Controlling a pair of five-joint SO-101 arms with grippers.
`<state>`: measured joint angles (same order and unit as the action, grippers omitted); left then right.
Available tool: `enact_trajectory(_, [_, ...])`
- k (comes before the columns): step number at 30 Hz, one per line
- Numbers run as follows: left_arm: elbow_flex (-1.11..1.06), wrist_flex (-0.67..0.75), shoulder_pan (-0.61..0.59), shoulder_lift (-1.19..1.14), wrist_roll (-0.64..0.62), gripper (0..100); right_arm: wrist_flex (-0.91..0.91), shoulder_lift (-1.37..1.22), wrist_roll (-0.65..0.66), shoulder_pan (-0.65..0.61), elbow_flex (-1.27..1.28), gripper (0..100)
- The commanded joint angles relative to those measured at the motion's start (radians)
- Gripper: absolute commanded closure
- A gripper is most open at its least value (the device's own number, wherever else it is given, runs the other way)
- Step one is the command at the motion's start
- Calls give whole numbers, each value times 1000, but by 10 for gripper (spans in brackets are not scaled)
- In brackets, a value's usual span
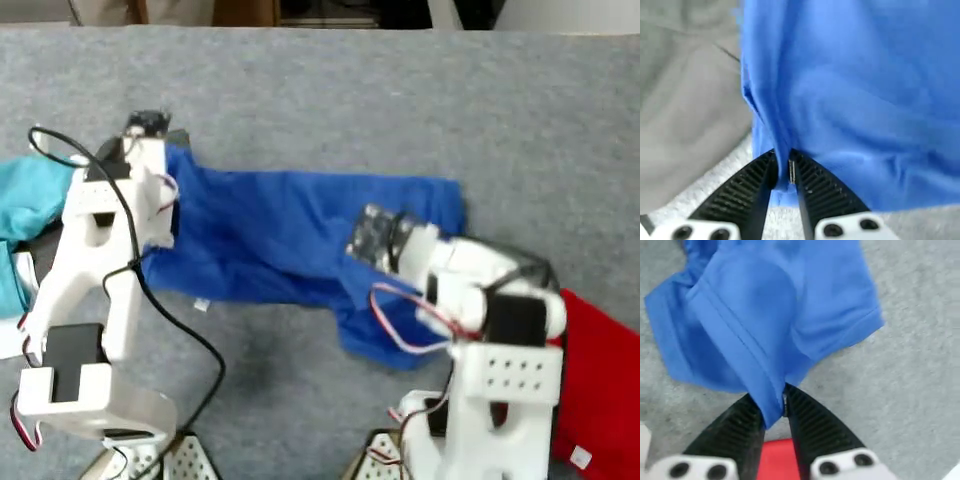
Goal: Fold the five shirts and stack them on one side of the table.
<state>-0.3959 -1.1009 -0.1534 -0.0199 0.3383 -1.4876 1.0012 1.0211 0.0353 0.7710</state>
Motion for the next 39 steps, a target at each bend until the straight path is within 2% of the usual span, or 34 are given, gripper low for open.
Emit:
enact_trajectory(1, [-37,12,-29,16,40,981,14,74,21,19,79,995])
enact_trajectory(6, [-51,32,-126,16,51,981,-74,134,43,19,111,995])
enact_trajectory(11, [-74,2,-137,16,101,981,-164,249,89,25,140,995])
enact_trajectory(20, [-255,78,-78,18,101,981,-81,317,187,206,300,995])
enact_trajectory(32, [-193,74,-92,18,103,981,-83,320,284,232,355,988])
enact_trajectory(36, [-183,32,-92,18,106,977,-83,320,288,232,346,871])
enact_trajectory(39, [-132,-25,-92,18,98,909,-83,320,310,232,323,754])
